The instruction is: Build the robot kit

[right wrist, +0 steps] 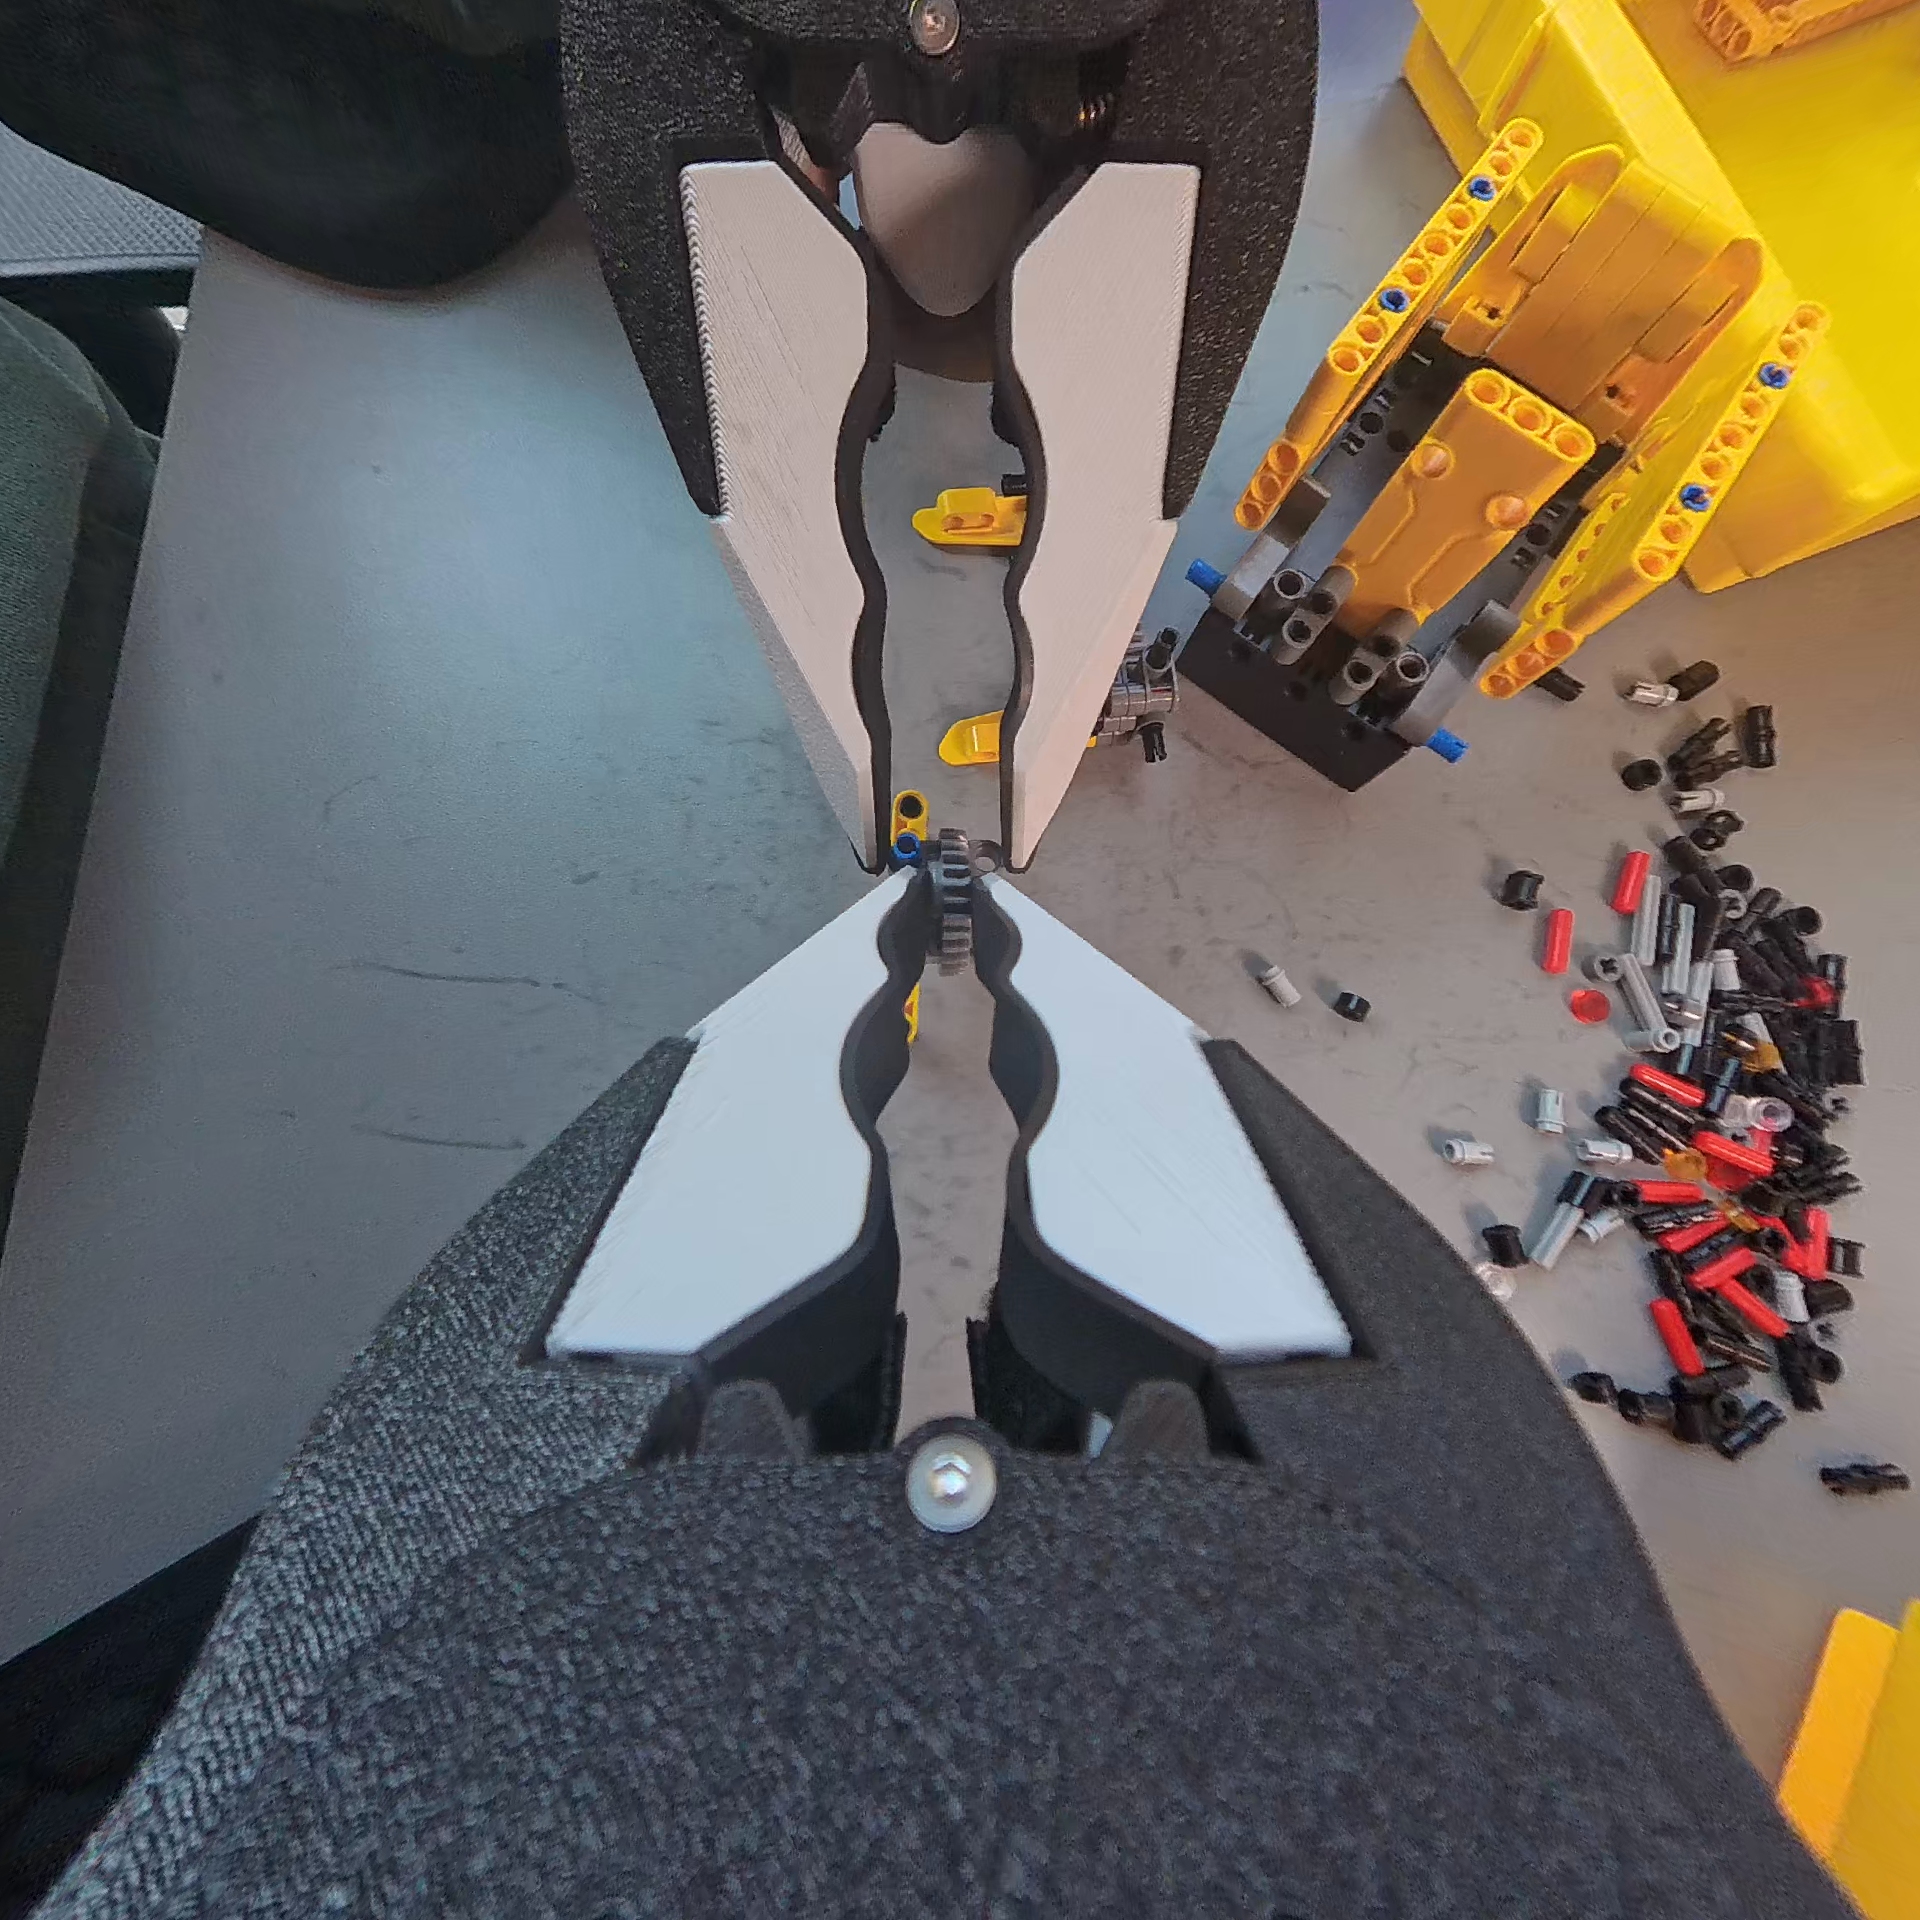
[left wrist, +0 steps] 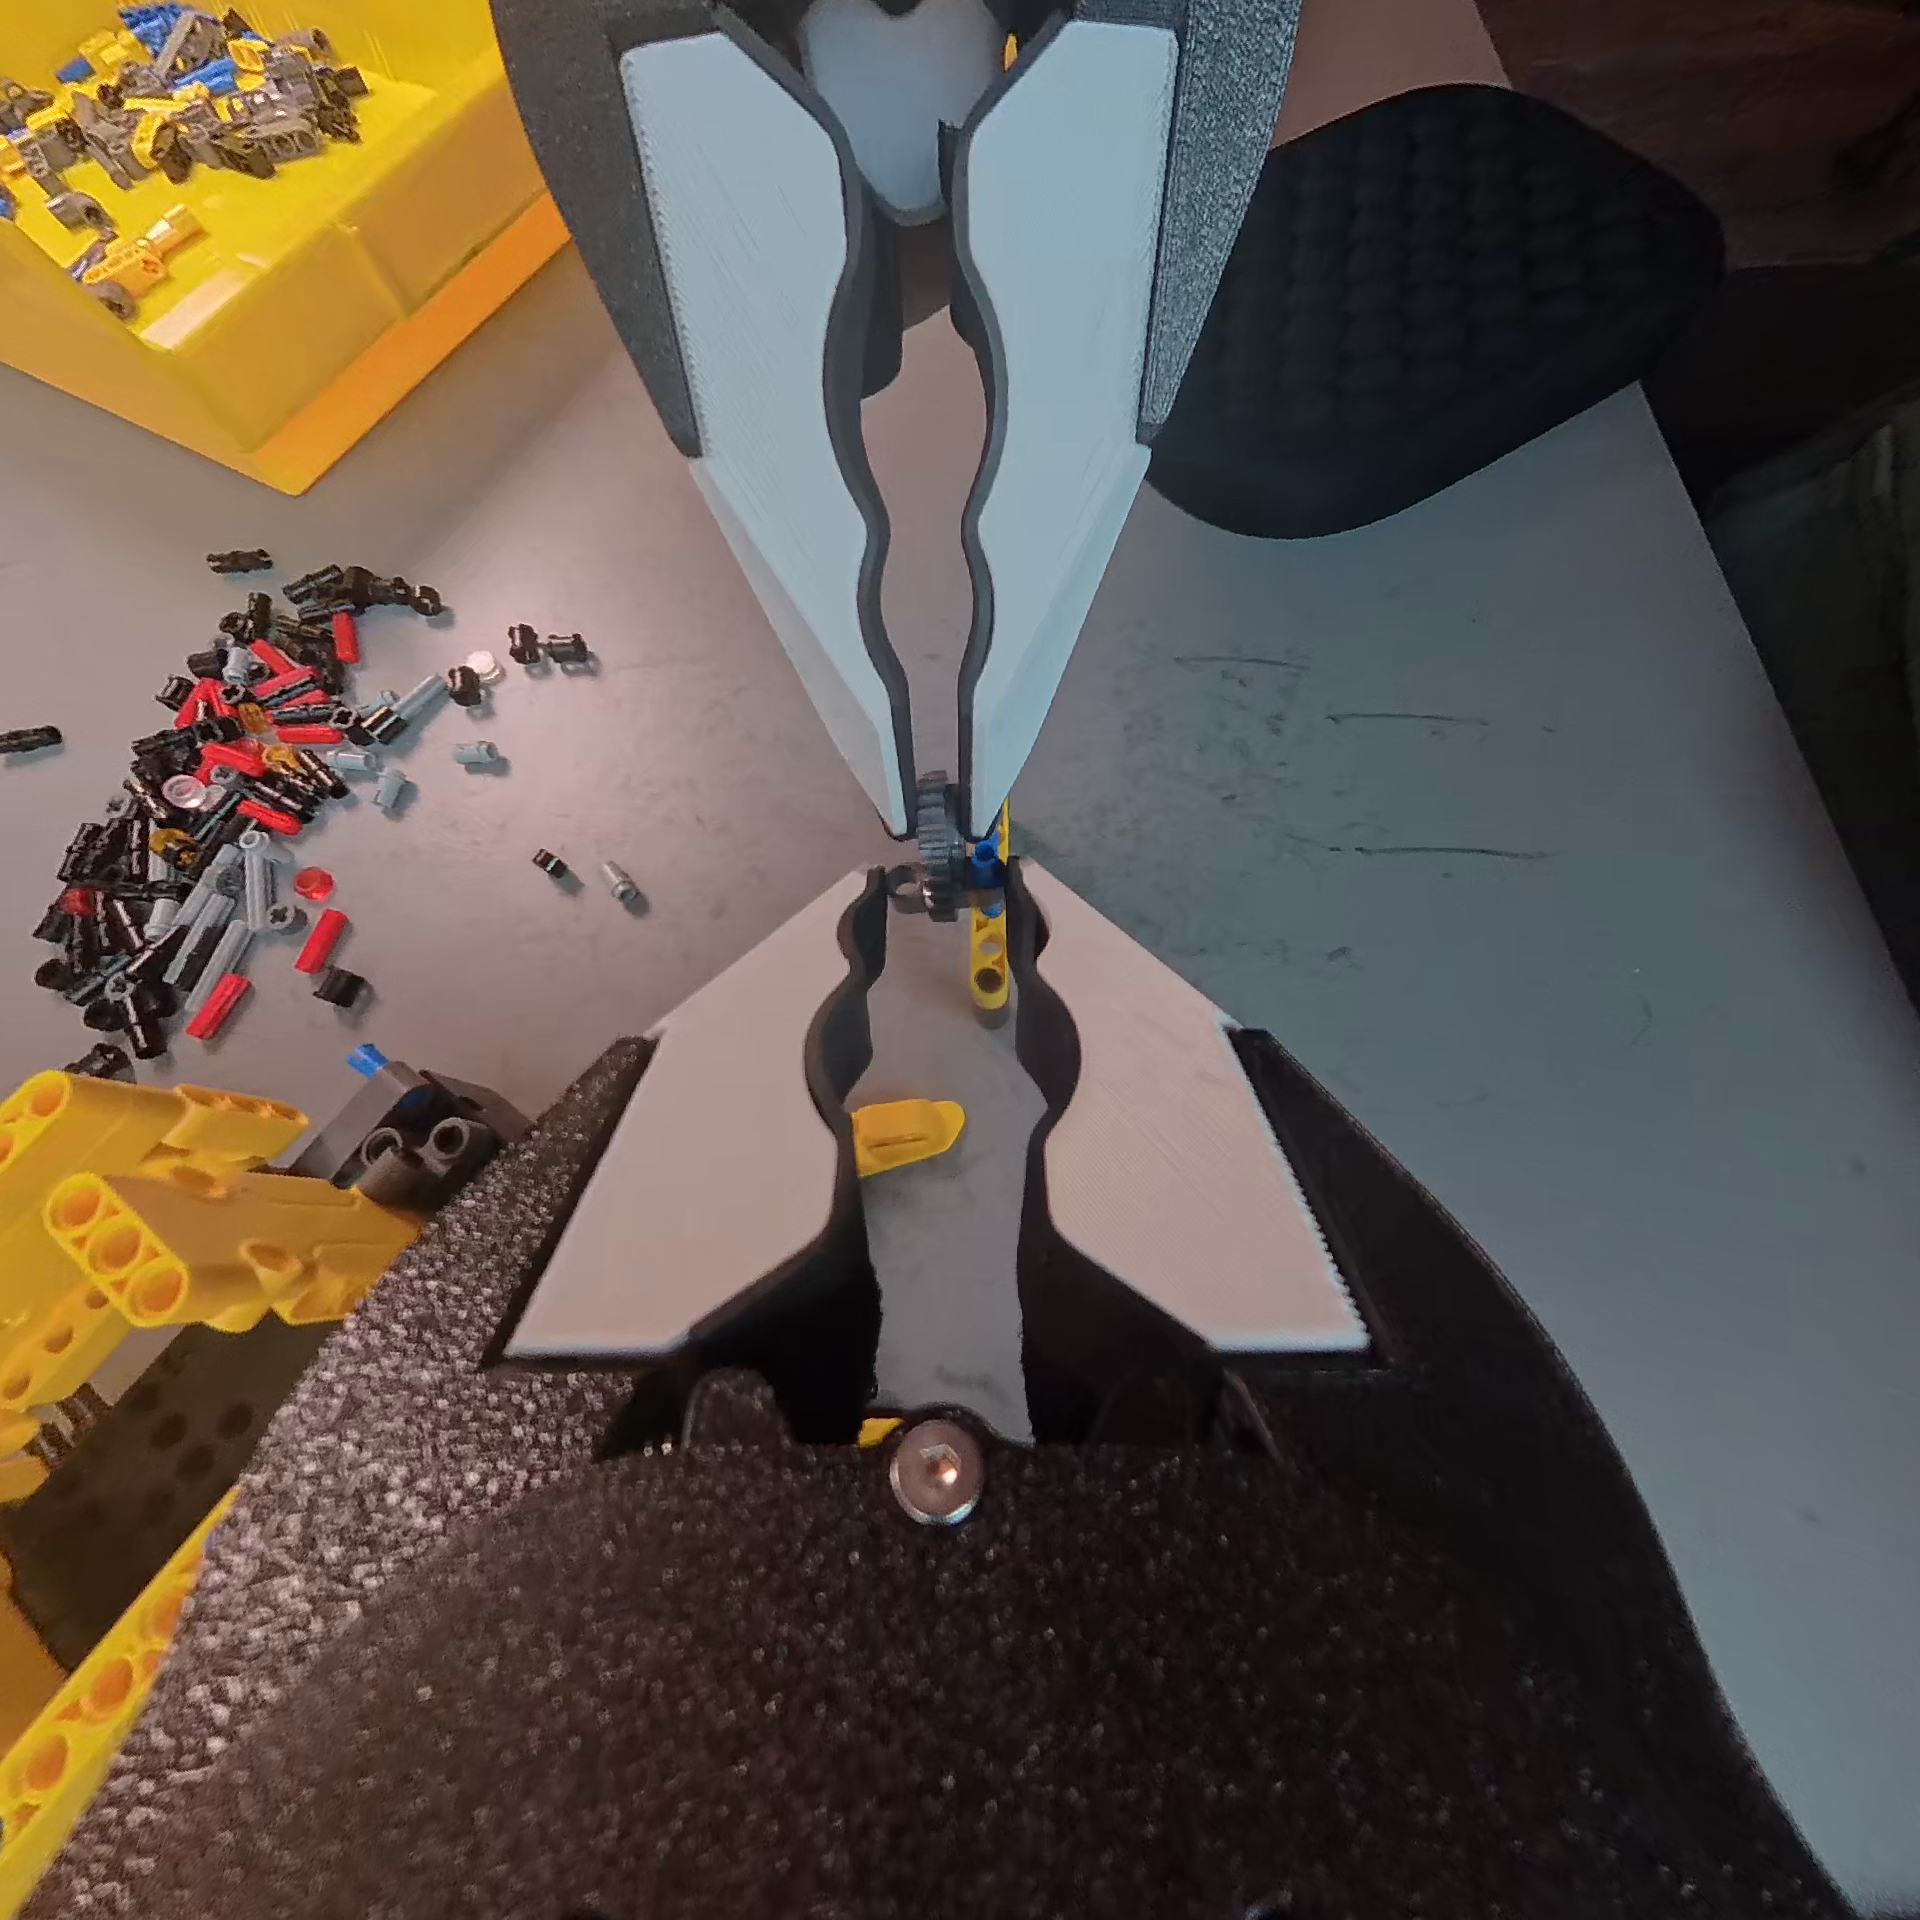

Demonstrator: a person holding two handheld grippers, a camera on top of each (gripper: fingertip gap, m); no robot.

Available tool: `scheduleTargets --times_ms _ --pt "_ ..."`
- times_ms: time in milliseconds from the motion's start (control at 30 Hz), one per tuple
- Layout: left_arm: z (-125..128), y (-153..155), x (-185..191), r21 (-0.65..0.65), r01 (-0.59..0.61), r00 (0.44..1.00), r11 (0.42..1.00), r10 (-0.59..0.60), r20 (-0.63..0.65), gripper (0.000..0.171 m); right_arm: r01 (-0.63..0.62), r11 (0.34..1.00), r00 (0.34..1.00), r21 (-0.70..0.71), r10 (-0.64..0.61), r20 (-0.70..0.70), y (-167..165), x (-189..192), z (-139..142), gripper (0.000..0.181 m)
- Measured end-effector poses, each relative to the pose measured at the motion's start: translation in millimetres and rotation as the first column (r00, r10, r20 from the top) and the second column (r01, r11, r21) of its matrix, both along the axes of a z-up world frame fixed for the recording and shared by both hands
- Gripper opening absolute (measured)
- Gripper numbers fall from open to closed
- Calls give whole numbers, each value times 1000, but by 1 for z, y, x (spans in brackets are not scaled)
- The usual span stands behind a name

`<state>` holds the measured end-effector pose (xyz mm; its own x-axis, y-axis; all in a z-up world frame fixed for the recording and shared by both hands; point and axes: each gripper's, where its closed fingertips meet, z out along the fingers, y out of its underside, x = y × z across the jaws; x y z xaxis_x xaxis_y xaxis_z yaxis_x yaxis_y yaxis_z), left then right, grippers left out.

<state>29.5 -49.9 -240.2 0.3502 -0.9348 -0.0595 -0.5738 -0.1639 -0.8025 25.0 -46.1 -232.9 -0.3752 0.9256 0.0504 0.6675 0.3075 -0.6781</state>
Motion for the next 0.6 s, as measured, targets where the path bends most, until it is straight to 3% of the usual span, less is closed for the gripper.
scheduleTargets --times_ms 267,600 --pt "0 0 1 3 -5 1000 1000 5 -12 22 3 1000 1000 24 -2 -24 0 0 0 7" --pt "2 2 -1 35 26 997 999 -24 -67 27 107 994 993 11 -106 -45 0 0 1 7"
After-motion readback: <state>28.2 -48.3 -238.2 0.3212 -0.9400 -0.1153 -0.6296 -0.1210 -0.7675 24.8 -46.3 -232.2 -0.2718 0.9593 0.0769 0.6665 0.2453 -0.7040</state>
